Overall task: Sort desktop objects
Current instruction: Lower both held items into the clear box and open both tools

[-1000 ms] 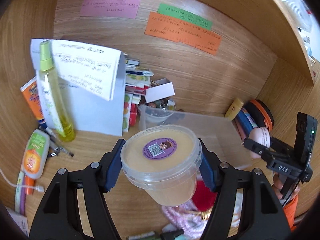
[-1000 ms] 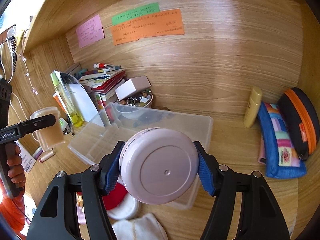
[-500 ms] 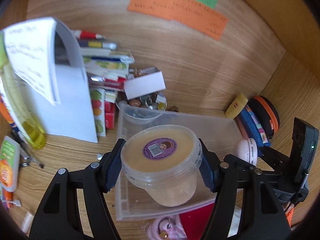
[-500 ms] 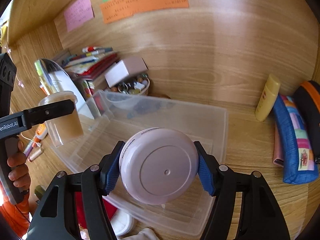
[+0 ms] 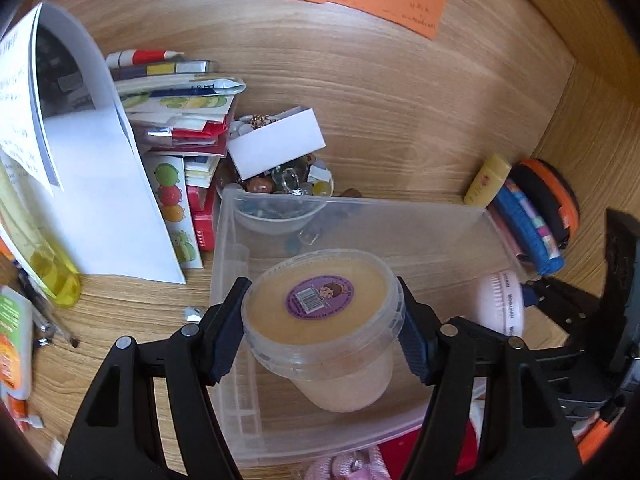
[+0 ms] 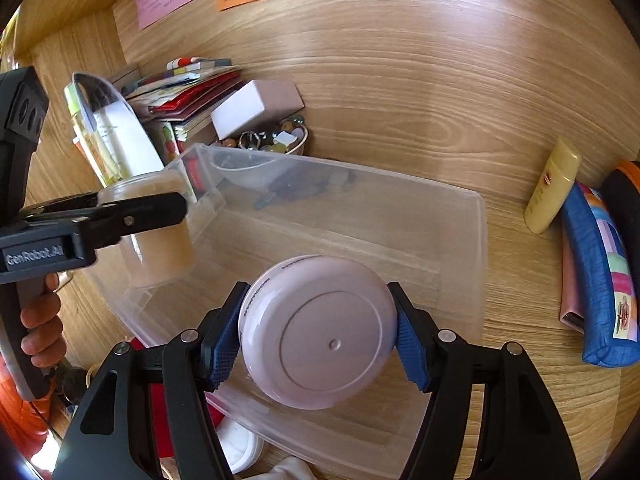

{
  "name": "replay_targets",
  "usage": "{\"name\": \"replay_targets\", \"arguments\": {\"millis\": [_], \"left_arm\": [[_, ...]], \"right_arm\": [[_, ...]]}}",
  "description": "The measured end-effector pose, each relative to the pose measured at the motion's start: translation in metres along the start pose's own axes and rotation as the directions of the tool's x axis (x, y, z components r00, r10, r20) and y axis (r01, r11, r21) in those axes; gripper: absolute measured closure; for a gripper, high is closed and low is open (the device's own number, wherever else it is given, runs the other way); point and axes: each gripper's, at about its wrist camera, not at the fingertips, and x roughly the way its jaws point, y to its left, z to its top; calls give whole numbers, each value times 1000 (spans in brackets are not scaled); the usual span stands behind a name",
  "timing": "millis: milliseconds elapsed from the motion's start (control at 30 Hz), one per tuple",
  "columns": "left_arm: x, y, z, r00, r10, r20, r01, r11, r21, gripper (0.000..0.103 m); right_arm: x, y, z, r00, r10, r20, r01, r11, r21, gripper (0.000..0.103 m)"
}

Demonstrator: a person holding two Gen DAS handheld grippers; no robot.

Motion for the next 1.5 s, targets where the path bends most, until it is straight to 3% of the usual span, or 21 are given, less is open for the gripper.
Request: {"name": "replay_targets", "arguments": {"millis": [100,500,567,733,867,967,1267,1500], "left_arm": [[3,-6,-2,999,34,1,-34,999,30,36],[16,-25,-11,996,56,-71,-49,993,105,36],[12,-24,-10,997,56,-57,-50,994,97,36],[7,-20,-10,998,29,-47,-26,997,74,35],[0,-23,-11,999,34,-23,-32,997,67,24],[-11,-23,-12,998,51,24,-53,997,52,12],[-29,-16,-8,996,51,75,-53,998,28,11],[-66,-10,-6,988,68,142,-71,997,19,8]], "right_arm": [[4,7,-1,1000,-26,-2,26,999,-25,40],[3,5,-3,1000,-28,10,29,999,-15,39],[3,5,-4,998,-53,21,53,999,-11,31],[4,5,-5,997,-67,38,67,998,-18,29],[2,6,-6,997,-63,47,64,998,-19,27],[-1,9,-7,995,-71,69,73,997,-35,20],[-16,24,-9,987,-91,129,105,988,-112,18],[-43,18,-3,983,-115,142,127,989,-79,15]]}}
